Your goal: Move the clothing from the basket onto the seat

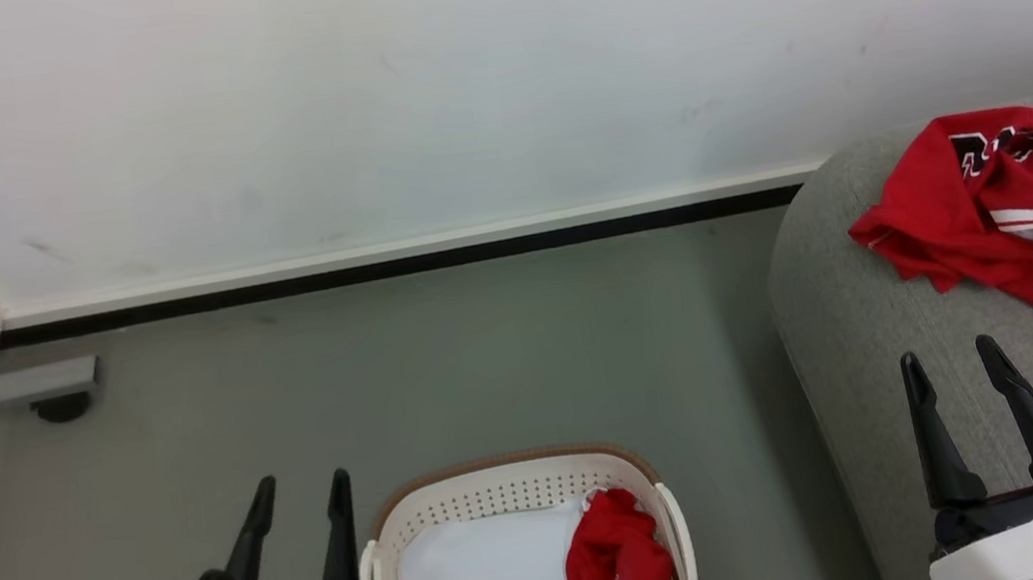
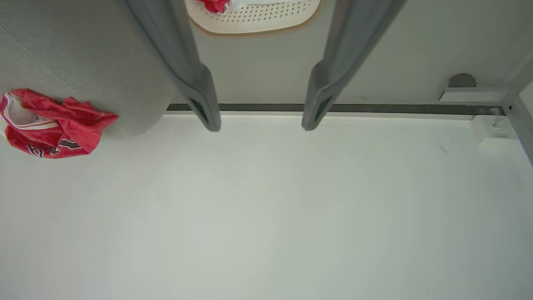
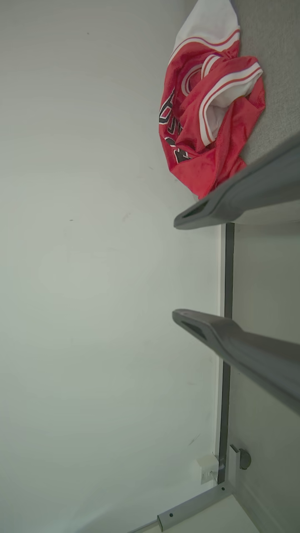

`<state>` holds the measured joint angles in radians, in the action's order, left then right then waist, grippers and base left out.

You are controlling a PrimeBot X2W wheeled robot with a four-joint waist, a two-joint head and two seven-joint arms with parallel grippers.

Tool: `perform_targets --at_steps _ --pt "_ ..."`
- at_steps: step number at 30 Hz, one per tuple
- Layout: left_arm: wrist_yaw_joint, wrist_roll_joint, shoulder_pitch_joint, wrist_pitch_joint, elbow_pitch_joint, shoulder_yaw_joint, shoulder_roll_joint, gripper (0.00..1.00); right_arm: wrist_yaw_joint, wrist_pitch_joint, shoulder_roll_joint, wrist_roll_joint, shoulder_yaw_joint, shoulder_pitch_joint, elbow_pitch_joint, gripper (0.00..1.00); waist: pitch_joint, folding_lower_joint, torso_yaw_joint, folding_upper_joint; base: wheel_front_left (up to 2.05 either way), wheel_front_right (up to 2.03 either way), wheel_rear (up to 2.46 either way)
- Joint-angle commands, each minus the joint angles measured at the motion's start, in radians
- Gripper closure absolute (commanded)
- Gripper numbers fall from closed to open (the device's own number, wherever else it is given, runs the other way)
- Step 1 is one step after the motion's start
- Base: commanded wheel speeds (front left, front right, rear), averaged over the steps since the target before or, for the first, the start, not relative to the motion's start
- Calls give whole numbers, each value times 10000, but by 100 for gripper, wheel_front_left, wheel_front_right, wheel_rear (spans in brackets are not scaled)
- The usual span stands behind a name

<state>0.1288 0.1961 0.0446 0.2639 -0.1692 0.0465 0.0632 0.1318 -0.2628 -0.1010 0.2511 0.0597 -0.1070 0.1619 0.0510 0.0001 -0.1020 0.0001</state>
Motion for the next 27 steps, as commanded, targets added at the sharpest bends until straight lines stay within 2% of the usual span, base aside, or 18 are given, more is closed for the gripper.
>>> perform_targets --at_steps 1,7,10,17,18,27 --pt "30 71 335 8 -160 159 99 0 -22 -28 43 80 -48 -206 -72 0 555 -1 -284 -1 0 0 0" --pt "30 310 1770 7 -1306 1152 402 0 -22 -28 204 -65 -213 -719 -246 0 1755 -1 -814 -1 0 0 0" --pt "28 273 2576 7 -2069 1836 727 0 -22 -28 263 -146 -280 -1013 -326 0 2355 -1 -1163 -1 0 0 0" --pt "9 1179 3994 7 -3927 3421 1361 0 -22 -27 364 -221 -470 -1646 -499 0 3577 -1 -2029 -1 0 0 0" --pt "9 1179 3994 7 -3927 3421 1361 0 -22 -27 364 -221 -470 -1646 -499 0 3577 -1 -2029 -1 0 0 0" --pt "9 2752 6020 -820 -6151 6137 1763 0 -22 -16 461 99 -836 -2502 -511 0 5085 -1 -2698 -1 0 0 0"
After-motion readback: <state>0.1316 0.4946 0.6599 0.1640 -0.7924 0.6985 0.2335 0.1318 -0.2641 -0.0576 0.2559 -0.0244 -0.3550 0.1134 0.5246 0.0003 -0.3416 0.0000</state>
